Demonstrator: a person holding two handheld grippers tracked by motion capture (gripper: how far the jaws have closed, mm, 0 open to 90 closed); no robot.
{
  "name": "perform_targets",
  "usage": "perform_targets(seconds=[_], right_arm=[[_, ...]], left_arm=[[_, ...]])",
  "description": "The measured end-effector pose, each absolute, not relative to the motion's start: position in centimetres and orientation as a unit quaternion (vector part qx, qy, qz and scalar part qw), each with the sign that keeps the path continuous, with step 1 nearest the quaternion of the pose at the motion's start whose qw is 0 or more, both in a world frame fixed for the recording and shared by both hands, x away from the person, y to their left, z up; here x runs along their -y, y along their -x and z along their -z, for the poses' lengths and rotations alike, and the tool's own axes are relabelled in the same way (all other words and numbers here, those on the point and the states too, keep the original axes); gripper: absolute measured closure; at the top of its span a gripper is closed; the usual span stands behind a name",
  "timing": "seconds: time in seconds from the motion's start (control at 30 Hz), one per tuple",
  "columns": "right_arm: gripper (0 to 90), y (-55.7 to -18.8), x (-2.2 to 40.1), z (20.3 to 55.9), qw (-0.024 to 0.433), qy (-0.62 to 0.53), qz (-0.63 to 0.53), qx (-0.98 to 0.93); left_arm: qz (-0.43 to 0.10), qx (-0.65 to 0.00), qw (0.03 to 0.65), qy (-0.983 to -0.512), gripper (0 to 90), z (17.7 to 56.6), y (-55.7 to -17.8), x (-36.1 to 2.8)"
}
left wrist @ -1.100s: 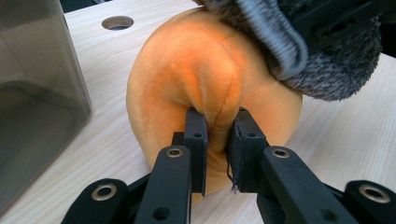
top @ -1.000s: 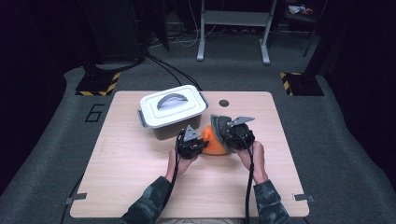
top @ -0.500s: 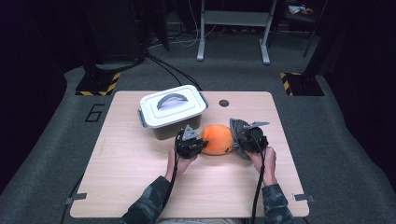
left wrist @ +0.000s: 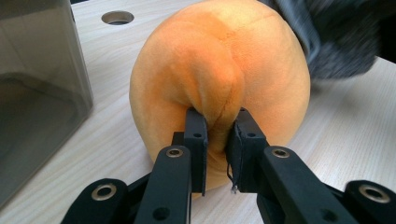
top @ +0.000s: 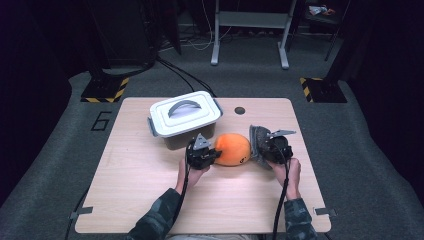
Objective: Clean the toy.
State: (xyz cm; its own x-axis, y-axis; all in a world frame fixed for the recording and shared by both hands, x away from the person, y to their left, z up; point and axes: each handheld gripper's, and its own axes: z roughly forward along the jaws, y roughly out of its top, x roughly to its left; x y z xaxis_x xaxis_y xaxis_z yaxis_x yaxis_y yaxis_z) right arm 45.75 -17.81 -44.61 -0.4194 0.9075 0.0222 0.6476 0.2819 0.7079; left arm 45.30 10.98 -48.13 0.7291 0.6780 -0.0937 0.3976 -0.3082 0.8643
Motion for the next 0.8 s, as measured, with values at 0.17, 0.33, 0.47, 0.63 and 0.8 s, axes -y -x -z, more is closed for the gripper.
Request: perform_targets(seconds=[0.17, 0.33, 0.47, 0.63, 0.8], right_arm=[[72.5, -44.6, 16.5, 41.8, 0.214, -0.462, -0.358, -0.783], [72.3, -44.1, 13.3, 39.9, 0.204, -0.417, -0.375, -0.803], [72.4, -45.1, 12.0, 41.1, 0.208, -0.426, -0.336, -0.814], [72.4, -45.6, 12.7, 42.0, 0.197, -0.441, -0.345, -0.805], [72.4, -45.7, 13.0, 42.1, 0.196, -0.439, -0.35, -0.804]], left_arm=[[-0.148, -0.338, 0.482, -0.795, 78.7, 48.1, -45.3, -10.9], [-0.146, -0.338, 0.482, -0.795, 78.3, 48.1, -45.2, -10.9], [-0.152, -0.334, 0.485, -0.794, 73.6, 47.9, -45.0, -10.9], [-0.176, -0.328, 0.472, -0.799, 51.2, 47.6, -44.4, -10.6], [-0.2, -0.324, 0.451, -0.807, 40.9, 48.1, -44.3, -9.7]])
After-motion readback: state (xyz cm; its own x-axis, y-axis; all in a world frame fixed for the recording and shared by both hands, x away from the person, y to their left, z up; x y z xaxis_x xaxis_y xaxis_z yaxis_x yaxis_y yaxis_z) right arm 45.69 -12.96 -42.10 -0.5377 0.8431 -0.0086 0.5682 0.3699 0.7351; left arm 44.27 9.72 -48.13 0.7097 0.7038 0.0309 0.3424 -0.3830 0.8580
